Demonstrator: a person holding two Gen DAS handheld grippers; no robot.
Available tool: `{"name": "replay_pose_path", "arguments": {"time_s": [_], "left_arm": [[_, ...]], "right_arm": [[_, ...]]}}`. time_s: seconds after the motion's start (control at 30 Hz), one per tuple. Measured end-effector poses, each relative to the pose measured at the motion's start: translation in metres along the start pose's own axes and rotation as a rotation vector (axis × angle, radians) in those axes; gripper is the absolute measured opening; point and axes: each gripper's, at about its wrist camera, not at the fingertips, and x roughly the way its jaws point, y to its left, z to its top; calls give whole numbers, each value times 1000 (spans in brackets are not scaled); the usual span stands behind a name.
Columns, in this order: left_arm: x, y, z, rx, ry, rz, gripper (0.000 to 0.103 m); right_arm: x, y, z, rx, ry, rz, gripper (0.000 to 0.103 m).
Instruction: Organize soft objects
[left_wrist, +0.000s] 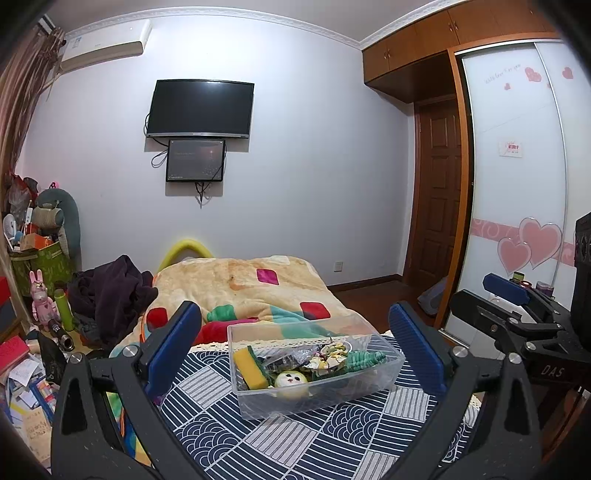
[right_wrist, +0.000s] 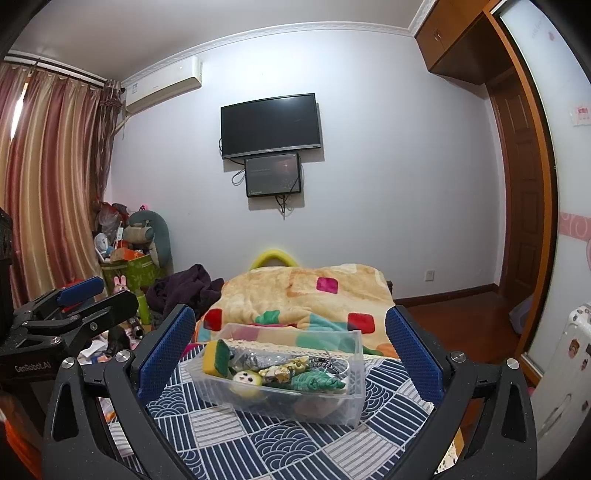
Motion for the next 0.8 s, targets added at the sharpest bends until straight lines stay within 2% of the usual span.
{"name": "replay_pose_path", "arguments": {"time_s": [0.4, 0.8], "left_arm": [[2, 1, 0, -20, 17, -35, 103], [4, 3, 1, -20, 30, -35, 103]], "right_arm": [[0, 0, 0, -1, 1, -1, 103], [1, 0, -2, -5, 5, 4, 103]]}}
